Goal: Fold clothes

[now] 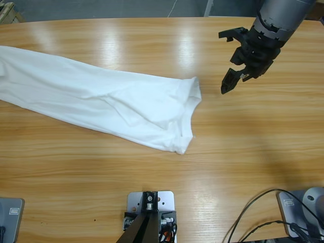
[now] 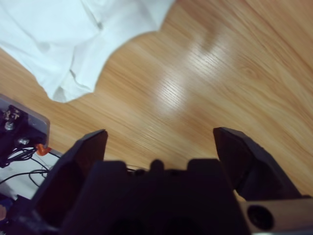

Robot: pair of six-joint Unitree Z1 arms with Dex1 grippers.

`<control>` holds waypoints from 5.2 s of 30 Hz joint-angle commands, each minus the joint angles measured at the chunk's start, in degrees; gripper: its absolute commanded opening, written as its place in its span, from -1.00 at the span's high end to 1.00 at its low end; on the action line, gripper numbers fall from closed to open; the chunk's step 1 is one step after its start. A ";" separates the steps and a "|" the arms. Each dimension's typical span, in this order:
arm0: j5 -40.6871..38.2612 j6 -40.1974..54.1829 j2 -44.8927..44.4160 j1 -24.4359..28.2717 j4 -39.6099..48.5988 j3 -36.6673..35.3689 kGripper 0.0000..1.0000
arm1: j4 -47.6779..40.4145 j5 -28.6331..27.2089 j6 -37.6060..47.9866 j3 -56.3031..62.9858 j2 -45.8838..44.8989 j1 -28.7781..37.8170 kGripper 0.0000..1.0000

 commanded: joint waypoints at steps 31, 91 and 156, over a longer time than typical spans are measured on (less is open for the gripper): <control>-3.40 -7.98 7.49 -40.99 8.46 -13.72 1.00 | -1.49 0.29 -0.51 6.11 -5.67 -1.07 -0.76; -4.12 -13.09 36.67 -68.64 20.78 -50.60 -0.93 | -3.43 0.41 -2.01 13.30 -10.64 -5.29 -0.77; 4.60 -6.68 6.06 -53.13 10.18 -14.43 -0.90 | -28.55 6.79 0.15 13.90 9.47 2.53 1.00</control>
